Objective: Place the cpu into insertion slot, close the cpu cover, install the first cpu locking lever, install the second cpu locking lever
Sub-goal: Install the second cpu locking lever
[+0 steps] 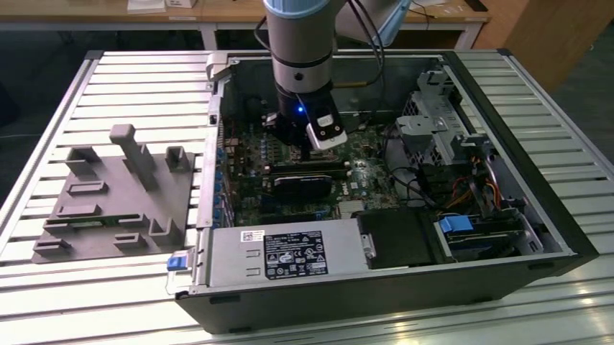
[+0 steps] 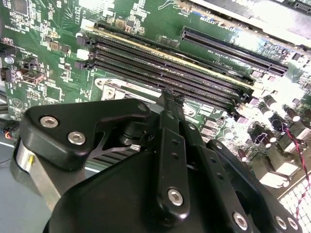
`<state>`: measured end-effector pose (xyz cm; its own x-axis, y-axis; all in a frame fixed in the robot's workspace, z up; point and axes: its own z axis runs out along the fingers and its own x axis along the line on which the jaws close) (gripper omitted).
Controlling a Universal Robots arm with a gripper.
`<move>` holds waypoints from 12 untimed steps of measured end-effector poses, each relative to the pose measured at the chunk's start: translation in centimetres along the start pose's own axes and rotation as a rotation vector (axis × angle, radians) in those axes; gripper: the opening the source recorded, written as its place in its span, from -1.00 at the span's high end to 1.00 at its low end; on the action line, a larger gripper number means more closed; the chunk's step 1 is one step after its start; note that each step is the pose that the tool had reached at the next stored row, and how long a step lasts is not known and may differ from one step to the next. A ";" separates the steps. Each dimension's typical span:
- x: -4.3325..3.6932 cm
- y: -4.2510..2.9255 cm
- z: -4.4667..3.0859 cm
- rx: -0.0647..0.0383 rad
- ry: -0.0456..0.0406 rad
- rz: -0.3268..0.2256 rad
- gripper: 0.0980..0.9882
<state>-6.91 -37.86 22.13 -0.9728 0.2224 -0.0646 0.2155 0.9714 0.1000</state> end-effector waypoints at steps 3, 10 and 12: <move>0.01 -0.30 0.03 -0.021 0.0044 0.002 0.99; 0.12 -1.14 0.24 -0.061 0.0133 0.006 0.99; 0.19 -1.27 0.33 -0.067 0.0145 0.006 0.99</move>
<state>-7.34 -39.03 21.66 -0.9727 0.2266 -0.0495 0.2157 0.9622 0.1665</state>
